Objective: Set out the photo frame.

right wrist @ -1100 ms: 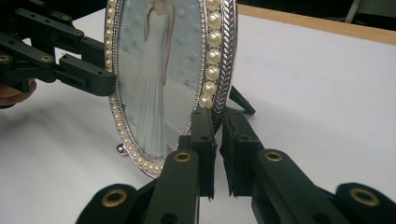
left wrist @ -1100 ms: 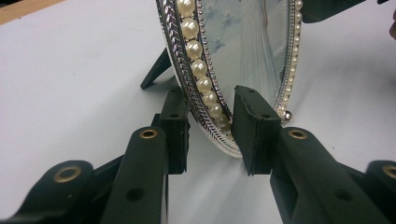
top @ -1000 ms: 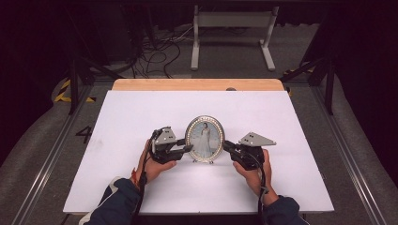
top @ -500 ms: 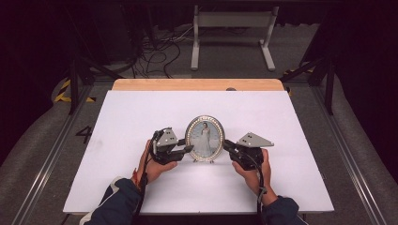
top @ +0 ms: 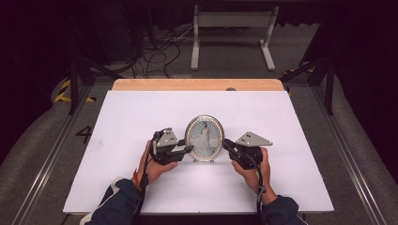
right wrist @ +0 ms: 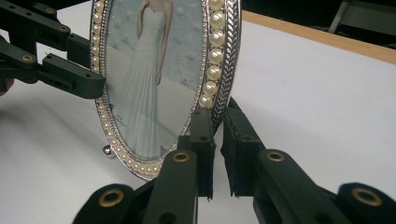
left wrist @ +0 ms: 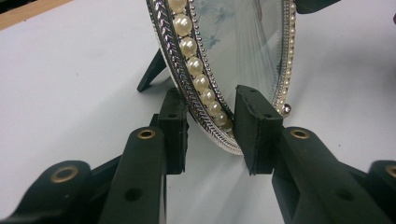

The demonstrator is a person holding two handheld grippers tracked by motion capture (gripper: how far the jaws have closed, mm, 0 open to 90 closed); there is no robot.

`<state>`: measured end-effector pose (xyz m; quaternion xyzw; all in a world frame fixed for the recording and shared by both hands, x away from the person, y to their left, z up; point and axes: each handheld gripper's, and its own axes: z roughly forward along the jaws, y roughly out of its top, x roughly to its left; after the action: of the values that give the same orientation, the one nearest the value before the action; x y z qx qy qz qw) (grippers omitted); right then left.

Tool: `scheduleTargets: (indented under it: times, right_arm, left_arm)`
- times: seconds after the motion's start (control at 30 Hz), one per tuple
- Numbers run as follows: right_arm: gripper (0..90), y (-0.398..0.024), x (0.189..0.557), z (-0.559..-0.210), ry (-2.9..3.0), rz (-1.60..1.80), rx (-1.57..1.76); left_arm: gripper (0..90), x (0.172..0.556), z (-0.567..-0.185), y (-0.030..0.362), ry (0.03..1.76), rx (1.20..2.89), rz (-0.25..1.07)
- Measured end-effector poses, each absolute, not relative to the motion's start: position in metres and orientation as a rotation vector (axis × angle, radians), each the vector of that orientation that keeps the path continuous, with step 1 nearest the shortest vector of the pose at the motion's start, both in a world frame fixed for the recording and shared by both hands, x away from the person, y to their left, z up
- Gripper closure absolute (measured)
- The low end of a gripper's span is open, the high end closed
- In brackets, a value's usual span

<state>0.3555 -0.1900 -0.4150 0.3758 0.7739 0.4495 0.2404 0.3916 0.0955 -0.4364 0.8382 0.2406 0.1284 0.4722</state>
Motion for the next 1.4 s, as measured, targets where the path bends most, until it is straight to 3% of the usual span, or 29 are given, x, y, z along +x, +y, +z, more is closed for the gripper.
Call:
scheduleTargets:
  times: [0.87,1.4]
  right_arm:
    - [81.7,-0.1870,0.3546,-0.4150,2.133,1.142,0.945]
    - [68.5,-0.1901,0.3549,-0.4127,2.154,1.117,0.902]
  left_arm:
    - [65.4,0.3920,-0.4345,0.0956,0.568,2.070,0.338]
    - [63.9,0.3897,-0.4334,0.0938,0.560,2.082,0.372]
